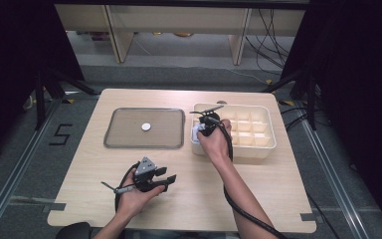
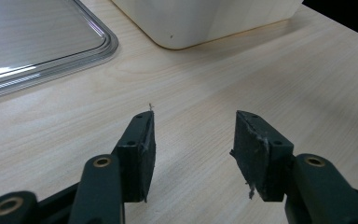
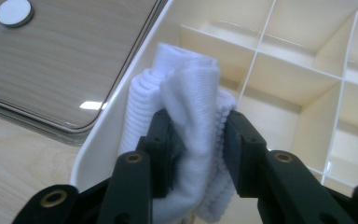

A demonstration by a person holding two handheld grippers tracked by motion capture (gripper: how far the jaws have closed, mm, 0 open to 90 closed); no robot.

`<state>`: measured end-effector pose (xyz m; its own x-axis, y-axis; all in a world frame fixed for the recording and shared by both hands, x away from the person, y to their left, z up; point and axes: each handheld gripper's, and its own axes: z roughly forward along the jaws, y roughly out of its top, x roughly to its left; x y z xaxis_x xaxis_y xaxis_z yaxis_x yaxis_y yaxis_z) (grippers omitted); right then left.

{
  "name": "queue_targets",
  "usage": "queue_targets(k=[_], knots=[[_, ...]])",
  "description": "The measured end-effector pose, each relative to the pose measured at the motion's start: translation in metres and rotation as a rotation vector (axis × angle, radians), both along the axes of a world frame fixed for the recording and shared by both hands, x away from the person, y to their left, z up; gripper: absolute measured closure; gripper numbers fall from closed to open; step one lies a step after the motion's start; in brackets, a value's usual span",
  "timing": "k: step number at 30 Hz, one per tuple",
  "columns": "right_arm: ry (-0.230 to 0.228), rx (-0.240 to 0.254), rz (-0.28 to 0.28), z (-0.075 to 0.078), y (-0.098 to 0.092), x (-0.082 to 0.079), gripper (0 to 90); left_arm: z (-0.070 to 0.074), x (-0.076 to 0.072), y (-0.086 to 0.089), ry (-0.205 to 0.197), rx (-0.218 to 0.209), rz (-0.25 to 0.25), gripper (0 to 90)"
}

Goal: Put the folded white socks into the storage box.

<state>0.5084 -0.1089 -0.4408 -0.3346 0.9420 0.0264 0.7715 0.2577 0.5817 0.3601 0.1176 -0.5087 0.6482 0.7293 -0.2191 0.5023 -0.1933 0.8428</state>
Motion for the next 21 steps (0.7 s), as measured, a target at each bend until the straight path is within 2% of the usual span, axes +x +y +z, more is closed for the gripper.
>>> queue_targets(k=[6, 7, 8, 9, 11, 12, 14, 15, 16, 18, 19, 21], knots=[[0.023, 0.051, -0.017, 0.005, -0.006, 0.001, 53.6, 0.0, 0.0, 0.001, 0.004, -0.001, 0.007, 48.2], [0.043, 0.069, -0.041, 0.007, -0.006, 0.0, 52.6, 0.0, 0.0, 0.001, 0.007, -0.005, 0.006, 48.2], [0.034, 0.072, -0.029, 0.008, -0.009, 0.0, 51.9, 0.0, 0.0, 0.001, 0.011, -0.009, 0.007, 48.1], [0.034, 0.083, -0.033, 0.01, -0.011, -0.001, 51.5, 0.001, 0.0, 0.002, 0.003, 0.006, 0.008, 48.1], [0.044, 0.103, -0.049, 0.014, -0.013, -0.003, 50.6, 0.0, 0.0, 0.001, 0.001, -0.008, 0.008, 48.2], [0.035, 0.103, -0.048, 0.015, -0.015, -0.004, 50.7, 0.0, 0.0, 0.001, 0.008, -0.008, 0.001, 48.1], [0.06, 0.126, -0.06, 0.017, -0.015, -0.007, 52.7, 0.0, 0.0, 0.001, 0.003, -0.005, -0.001, 48.1], [0.057, 0.135, -0.054, 0.017, -0.016, -0.008, 55.2, 0.001, 0.0, 0.001, 0.003, -0.002, 0.003, 48.2], [0.081, 0.148, -0.06, 0.018, -0.016, -0.009, 58.7, 0.001, 0.0, 0.001, 0.003, -0.004, 0.007, 48.2], [0.082, 0.151, -0.043, 0.018, -0.018, -0.01, 65.4, 0.001, 0.0, 0.001, 0.009, -0.004, 0.013, 48.1], [0.098, 0.165, -0.049, 0.018, -0.017, -0.011, 67.6, 0.001, 0.0, 0.001, 0.009, -0.004, 0.013, 48.1], [0.102, 0.151, -0.033, 0.017, -0.017, -0.011, 72.7, 0.0, -0.001, 0.001, 0.009, -0.008, 0.012, 48.1]])
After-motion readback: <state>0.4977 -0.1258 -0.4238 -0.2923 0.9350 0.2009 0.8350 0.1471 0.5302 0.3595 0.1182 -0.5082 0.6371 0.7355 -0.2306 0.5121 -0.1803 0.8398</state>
